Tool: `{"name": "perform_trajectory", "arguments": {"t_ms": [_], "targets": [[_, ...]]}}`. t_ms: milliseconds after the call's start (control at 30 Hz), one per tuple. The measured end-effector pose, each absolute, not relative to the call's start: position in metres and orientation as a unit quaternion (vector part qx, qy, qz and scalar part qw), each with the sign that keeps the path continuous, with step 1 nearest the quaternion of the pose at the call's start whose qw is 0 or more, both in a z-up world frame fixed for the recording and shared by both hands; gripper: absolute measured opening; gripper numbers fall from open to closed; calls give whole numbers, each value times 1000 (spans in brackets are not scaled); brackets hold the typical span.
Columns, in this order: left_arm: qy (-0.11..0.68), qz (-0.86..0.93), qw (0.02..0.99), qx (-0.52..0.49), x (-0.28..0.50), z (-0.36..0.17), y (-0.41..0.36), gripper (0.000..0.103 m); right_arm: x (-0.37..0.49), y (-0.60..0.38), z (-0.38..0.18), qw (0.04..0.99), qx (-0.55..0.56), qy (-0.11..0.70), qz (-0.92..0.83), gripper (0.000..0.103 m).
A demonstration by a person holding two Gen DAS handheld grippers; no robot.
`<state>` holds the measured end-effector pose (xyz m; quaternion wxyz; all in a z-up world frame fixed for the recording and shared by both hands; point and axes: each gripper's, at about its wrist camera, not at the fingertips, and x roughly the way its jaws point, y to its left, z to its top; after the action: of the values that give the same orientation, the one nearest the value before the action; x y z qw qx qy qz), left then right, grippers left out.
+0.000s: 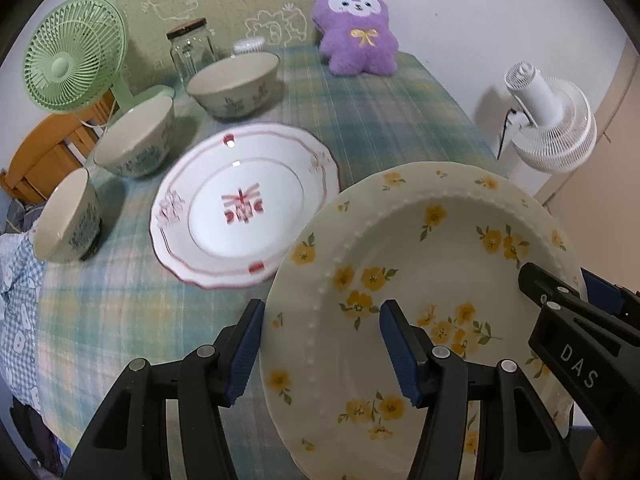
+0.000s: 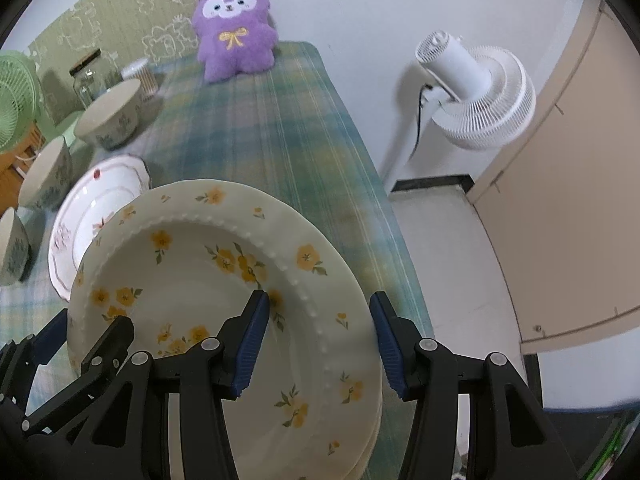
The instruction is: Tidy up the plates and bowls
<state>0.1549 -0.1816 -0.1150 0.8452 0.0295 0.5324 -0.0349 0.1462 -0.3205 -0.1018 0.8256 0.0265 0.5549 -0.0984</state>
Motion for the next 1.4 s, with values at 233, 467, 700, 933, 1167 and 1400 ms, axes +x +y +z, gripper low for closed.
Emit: {"name": "perform_trajectory", "arguments": {"t_ms": [233,467,700,933,1167,1400], "targets": [[542,-50,838,40,142,-124,-195,59,130,-332,-113,816,32,566,-115,55],[556,-58,828,48,137,-135,-206,59,125,-341,-125,806,35,578,-125,55],[560,-44,825,57,136,-141,-208,59,127,-340,-131,805,32,580,-119,56],[555,-23,828,78,134,-144,-215,61,128,-343,-134,803,42,583,-115,56],[560,-4,821,115,133,-144,-221,69,129,-337,-137,802,37,588,-97,56],[562,9,821,101,137,-142,-213,73,134,-327,-144,799,39,594,-88,63]]}}
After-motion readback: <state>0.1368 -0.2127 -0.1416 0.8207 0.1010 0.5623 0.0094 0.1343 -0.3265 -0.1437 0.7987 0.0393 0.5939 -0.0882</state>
